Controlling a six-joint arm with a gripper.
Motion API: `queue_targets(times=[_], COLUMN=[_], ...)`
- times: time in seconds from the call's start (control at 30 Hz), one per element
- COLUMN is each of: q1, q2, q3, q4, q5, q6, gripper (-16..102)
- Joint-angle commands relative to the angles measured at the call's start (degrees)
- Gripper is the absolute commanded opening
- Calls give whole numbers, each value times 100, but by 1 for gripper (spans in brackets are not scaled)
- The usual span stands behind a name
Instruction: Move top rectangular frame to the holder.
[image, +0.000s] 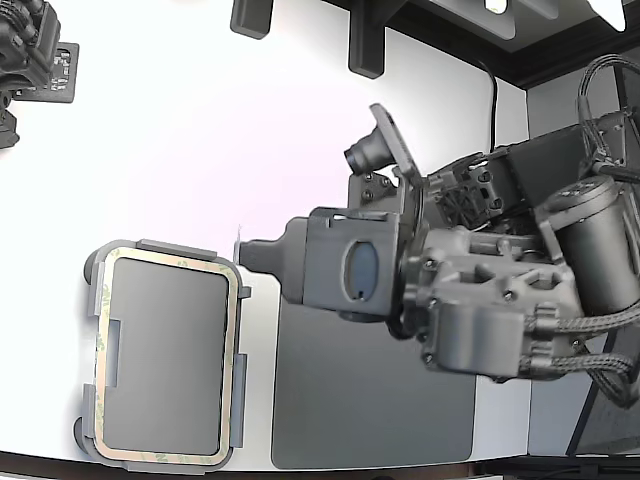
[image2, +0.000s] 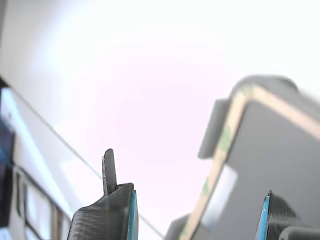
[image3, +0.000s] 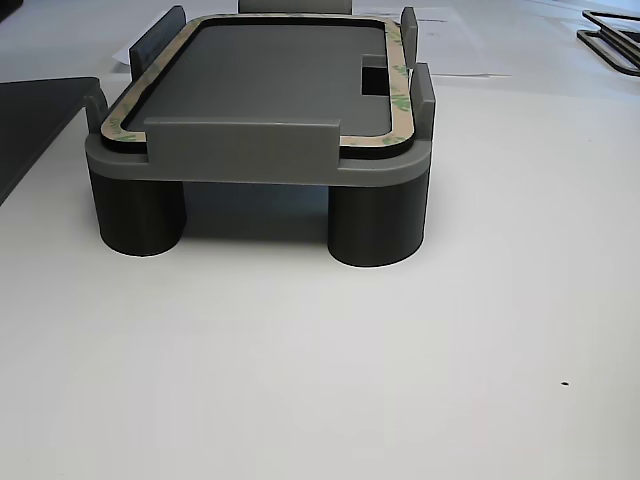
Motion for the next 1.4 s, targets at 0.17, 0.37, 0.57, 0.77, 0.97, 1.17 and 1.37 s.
queue_targets(times=[0.17, 0.37, 0.57, 0.77, 0.97, 1.17, 1.37], q1=[-1538, -2540, -3313, -3322, -3331, -3331, -3331], q2=[2312, 3709, 5423, 6021, 6021, 6021, 6021], q3=[1591, 2584, 4298, 5335, 5739, 5739, 5739], q4=[-1564, -1626, -1529, -1564, -1608, -1626, -1626], q5=[-598, -1661, -2461, -2716, -2795, -2707, -2698], q6=[-7330, -8692, -8982, -9220, -9211, -9158, -9158], gripper=[100, 100, 100, 100, 100, 100, 100])
